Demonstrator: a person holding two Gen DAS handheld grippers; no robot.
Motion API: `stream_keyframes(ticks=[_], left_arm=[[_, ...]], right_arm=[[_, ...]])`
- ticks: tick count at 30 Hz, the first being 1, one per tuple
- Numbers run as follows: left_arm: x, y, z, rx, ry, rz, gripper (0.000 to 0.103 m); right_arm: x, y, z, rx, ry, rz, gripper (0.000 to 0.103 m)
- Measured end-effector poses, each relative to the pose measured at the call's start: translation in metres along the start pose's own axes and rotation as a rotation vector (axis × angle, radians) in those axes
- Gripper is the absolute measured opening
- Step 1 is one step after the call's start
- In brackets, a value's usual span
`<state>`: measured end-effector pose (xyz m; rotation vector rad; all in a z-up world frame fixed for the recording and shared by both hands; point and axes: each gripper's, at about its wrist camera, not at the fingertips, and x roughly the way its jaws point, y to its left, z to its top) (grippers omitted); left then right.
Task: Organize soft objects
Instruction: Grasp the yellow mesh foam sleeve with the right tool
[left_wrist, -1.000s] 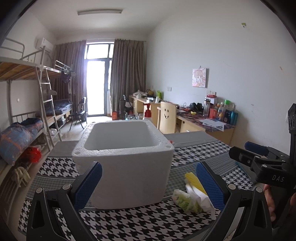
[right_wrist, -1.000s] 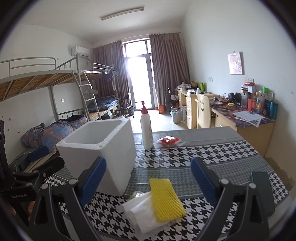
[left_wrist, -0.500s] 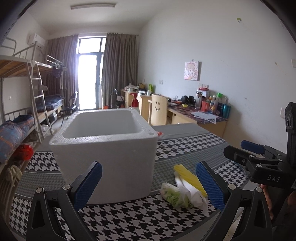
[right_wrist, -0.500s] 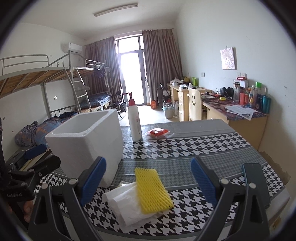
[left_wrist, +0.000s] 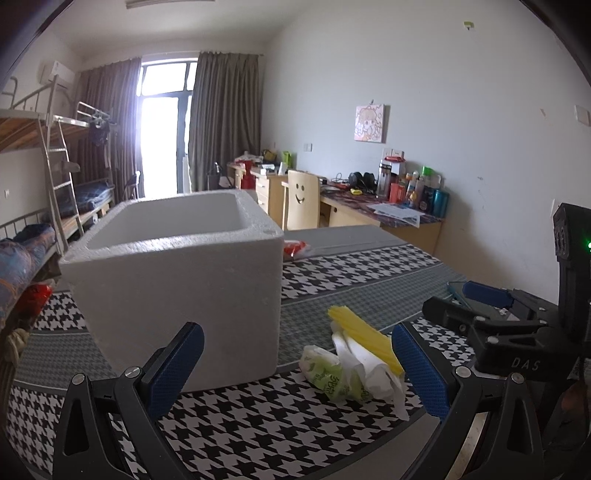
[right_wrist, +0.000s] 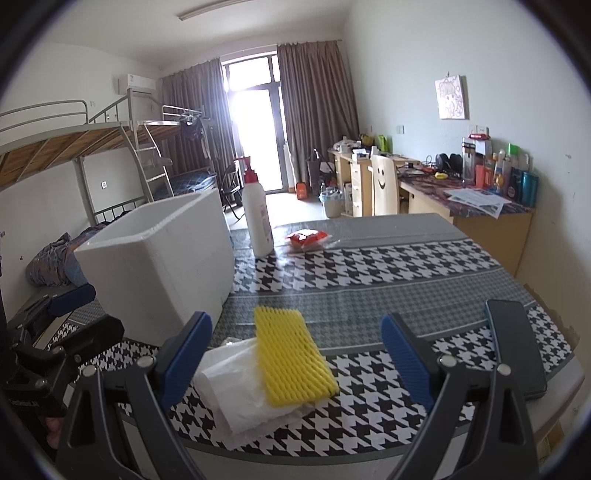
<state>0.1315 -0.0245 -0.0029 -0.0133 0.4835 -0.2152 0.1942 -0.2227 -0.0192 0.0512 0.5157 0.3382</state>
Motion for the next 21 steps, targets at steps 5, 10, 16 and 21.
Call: stream_keyframes(ticks=[5, 10, 16, 21], left_arm=[[0.008, -0.004, -0.001, 0.002, 0.029, -0.023, 0.102], [0.013, -0.005, -0.005, -0.002, 0.046, -0.021, 0.102], [0.019, -0.009, -0.008, 0.0, 0.072, -0.028, 0.102], [0.023, -0.01, -0.011, 0.006, 0.091, -0.035, 0.102]], right_arm=[[0.009, -0.001, -0.008, -0.002, 0.026, 0.005, 0.095], [0.017, -0.006, -0.014, 0.011, 0.061, 0.012, 0.095], [0.03, -0.008, -0.021, 0.013, 0.129, 0.03, 0.084], [0.041, -0.006, -0.028, 0.011, 0.187, 0.047, 0.074]])
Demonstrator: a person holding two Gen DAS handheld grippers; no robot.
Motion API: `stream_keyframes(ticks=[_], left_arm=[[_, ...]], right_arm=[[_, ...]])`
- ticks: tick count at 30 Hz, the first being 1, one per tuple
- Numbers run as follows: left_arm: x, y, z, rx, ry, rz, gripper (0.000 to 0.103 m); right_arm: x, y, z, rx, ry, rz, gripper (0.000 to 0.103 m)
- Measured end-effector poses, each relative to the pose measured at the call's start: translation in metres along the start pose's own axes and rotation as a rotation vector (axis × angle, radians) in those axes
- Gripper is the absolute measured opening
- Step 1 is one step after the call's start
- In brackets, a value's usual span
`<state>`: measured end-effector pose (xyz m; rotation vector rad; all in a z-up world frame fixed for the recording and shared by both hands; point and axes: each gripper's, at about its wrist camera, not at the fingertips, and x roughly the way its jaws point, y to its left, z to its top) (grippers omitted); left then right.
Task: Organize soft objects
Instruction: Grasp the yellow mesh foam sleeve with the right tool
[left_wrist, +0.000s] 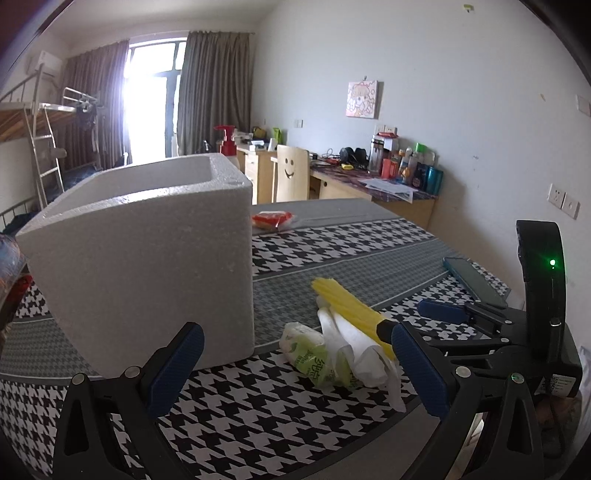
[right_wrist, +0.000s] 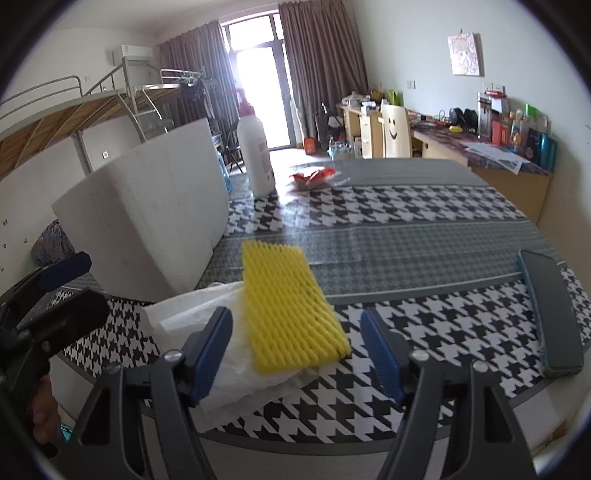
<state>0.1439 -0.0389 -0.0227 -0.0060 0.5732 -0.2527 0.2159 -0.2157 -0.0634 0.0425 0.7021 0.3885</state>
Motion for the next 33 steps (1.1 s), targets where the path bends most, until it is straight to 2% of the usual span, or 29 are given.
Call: stream_keyframes(ticks=[4, 9, 15, 17, 26, 33], left_arm=[[0.002, -0.002, 0.0, 0.009, 0.005, -0.002, 0.102], [0.004, -0.003, -0.003, 0.017, 0.014, -0.008, 0.102], [0.008, -0.004, -0.004, 0.023, 0.027, -0.013, 0.102], [0.009, -0.005, -0.005, 0.033, 0.027, -0.011, 0.102], [0.012, -0.015, -0.009, 0.066, 0.033, -0.025, 0.102], [0.013, -0.026, -0.009, 0.097, 0.035, -0.051, 0.102]], right_arm=[[0.004, 0.003, -0.003, -0.011, 0.025, 0.017, 0.072], [0.012, 0.005, -0.007, -0.014, 0.078, 0.039, 0.055], [0.019, 0.002, -0.012, 0.001, 0.116, 0.039, 0.05], [0.021, 0.002, -0.014, 0.004, 0.134, 0.054, 0.041], [0.016, -0.002, -0.017, 0.041, 0.147, 0.118, 0.016], [0.001, -0.012, -0.015, 0.08, 0.108, 0.118, 0.014]])
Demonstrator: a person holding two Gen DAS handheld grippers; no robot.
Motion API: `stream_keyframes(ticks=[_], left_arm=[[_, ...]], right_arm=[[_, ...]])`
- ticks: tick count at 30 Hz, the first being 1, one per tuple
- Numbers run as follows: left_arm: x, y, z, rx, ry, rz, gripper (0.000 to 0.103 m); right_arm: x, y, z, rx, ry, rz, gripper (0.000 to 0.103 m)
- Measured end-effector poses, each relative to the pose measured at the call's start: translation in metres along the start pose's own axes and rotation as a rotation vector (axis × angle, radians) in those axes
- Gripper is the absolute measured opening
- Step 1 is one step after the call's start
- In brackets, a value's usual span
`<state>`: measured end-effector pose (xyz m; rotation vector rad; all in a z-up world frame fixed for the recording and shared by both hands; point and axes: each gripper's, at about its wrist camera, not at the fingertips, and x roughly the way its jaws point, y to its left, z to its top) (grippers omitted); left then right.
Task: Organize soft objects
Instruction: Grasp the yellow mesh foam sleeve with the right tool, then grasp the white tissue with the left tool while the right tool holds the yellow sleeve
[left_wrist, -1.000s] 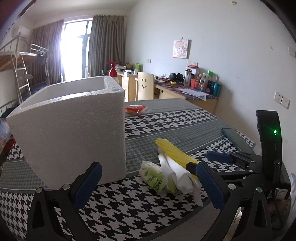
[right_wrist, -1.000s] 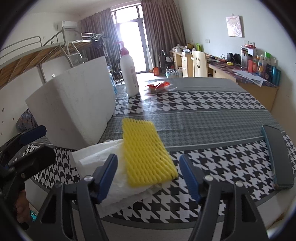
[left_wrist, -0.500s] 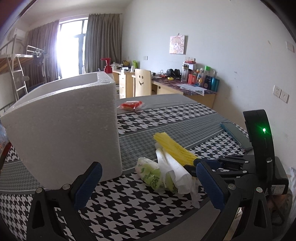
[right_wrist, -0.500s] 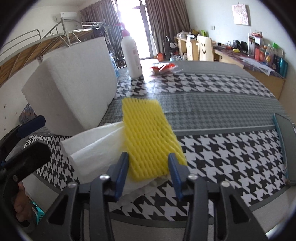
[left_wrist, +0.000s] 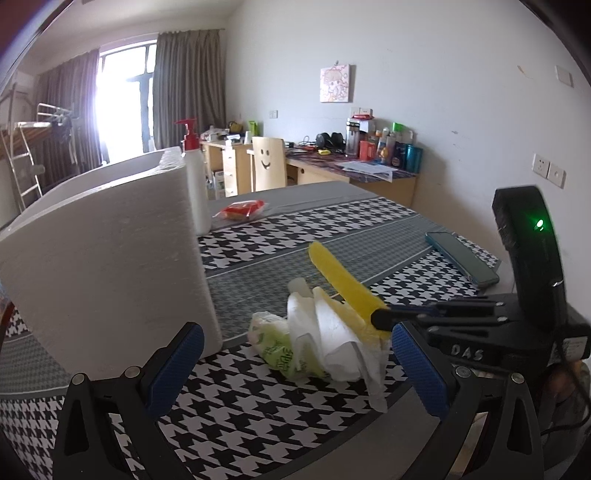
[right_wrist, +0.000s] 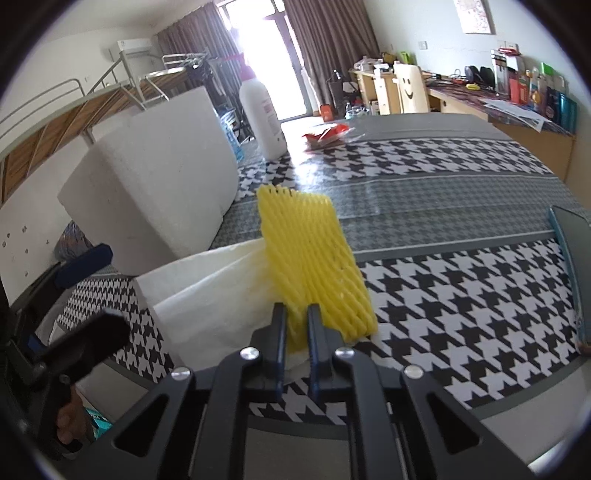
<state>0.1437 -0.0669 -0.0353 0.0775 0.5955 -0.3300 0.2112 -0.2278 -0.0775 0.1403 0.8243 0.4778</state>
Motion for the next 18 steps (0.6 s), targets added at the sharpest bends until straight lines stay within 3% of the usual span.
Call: stream_keyframes(ticks=[18], left_arm=[[0.029, -0.024, 0.002, 0.074, 0.061, -0.016, 0.099]], right_arm=[[-0.024, -0.02, -0.002, 0.062, -0.068, -0.07, 0.013]])
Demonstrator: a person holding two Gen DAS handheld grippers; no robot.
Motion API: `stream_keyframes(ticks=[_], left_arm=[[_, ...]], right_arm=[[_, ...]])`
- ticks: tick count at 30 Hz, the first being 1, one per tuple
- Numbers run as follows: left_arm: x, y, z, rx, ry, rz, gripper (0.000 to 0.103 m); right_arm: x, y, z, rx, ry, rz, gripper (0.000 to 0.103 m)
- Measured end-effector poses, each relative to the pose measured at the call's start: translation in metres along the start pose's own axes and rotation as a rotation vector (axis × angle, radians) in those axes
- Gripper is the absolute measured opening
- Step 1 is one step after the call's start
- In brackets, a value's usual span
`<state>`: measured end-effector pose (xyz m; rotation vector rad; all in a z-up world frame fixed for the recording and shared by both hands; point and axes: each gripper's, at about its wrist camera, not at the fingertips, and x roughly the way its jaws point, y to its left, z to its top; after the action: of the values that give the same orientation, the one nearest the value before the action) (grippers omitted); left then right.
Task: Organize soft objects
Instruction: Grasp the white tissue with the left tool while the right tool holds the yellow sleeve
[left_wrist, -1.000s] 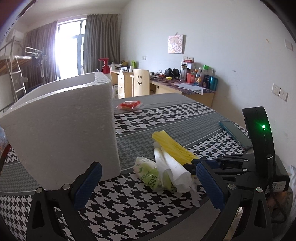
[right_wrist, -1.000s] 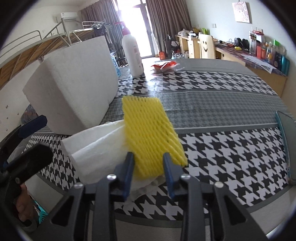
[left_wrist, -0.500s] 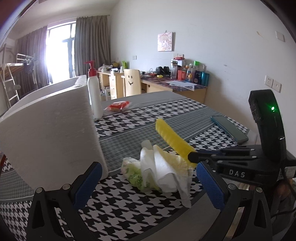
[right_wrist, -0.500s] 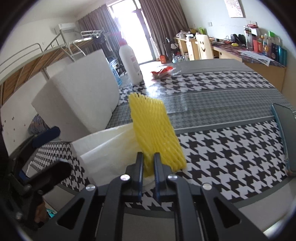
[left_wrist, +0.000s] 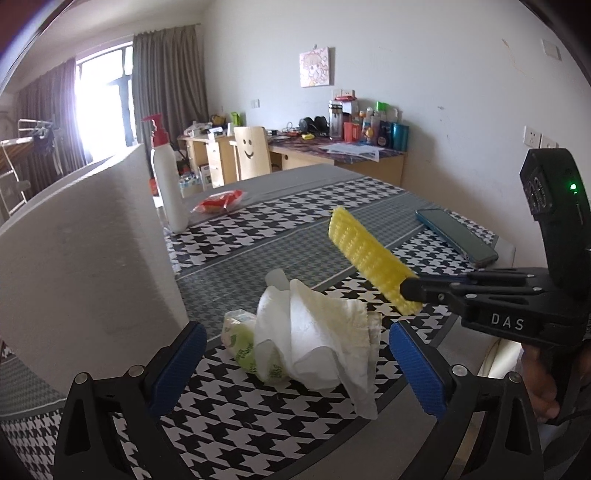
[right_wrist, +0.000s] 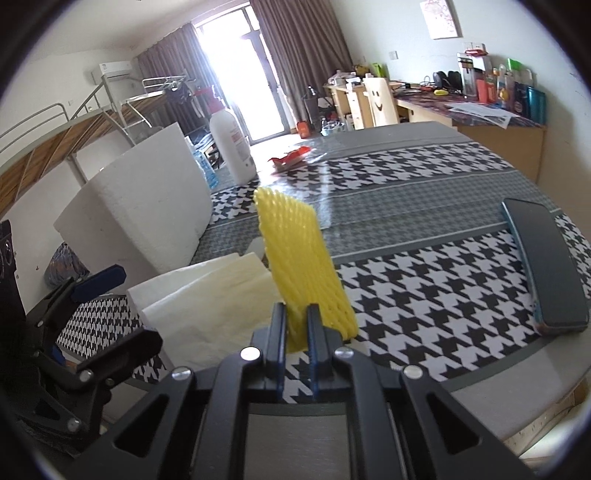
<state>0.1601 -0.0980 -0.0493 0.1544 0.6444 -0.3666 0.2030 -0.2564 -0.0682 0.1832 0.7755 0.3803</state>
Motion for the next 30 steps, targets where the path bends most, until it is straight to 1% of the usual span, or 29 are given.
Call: stream_keyframes(ticks=[1, 3, 7, 10, 12, 14, 16, 20, 23, 25, 27, 30], left_arm=[[0.002, -0.002, 0.001, 0.008, 0.005, 0.004, 0.098], [0.007, -0.005, 0.001, 0.026, 0.018, 0.007, 0.092], [0.015, -0.006, 0.0, 0.038, 0.049, 0.009, 0.086], [0.018, -0.007, -0.002, 0.043, 0.069, -0.004, 0.078], [0.021, -0.011, -0.003, 0.06, 0.086, -0.007, 0.07], [0.024, -0.012, -0.005, 0.07, 0.104, -0.009, 0.065], [0.025, -0.013, -0.006, 0.073, 0.109, -0.008, 0.063], [0.025, -0.016, -0.007, 0.082, 0.114, -0.013, 0.047], [0.027, -0.017, -0.008, 0.099, 0.123, 0.014, 0.033], [0.028, -0.016, -0.008, 0.105, 0.124, 0.028, 0.029], [0.026, -0.016, -0.007, 0.108, 0.118, 0.037, 0.021], [0.022, -0.015, -0.005, 0.11, 0.099, 0.035, 0.012]], right_arm=[[-0.001, 0.0, -0.001, -0.003, -0.004, -0.007, 0.013], [-0.003, -0.002, -0.001, -0.002, -0.006, -0.017, 0.013], [-0.003, -0.009, -0.004, 0.011, -0.002, -0.024, 0.013], [-0.003, -0.012, -0.006, 0.022, -0.007, -0.023, 0.013], [-0.002, -0.013, -0.007, 0.027, -0.006, -0.024, 0.013], [-0.002, -0.014, -0.008, 0.031, -0.005, -0.023, 0.013], [-0.002, -0.015, -0.009, 0.034, -0.006, -0.019, 0.013], [-0.002, -0.016, -0.01, 0.036, -0.006, -0.015, 0.013], [-0.001, -0.017, -0.01, 0.038, -0.004, -0.014, 0.013], [0.0, -0.018, -0.01, 0.04, -0.003, -0.013, 0.013], [0.001, -0.018, -0.01, 0.043, 0.0, -0.012, 0.013], [0.002, -0.018, -0.01, 0.043, 0.003, -0.008, 0.013]])
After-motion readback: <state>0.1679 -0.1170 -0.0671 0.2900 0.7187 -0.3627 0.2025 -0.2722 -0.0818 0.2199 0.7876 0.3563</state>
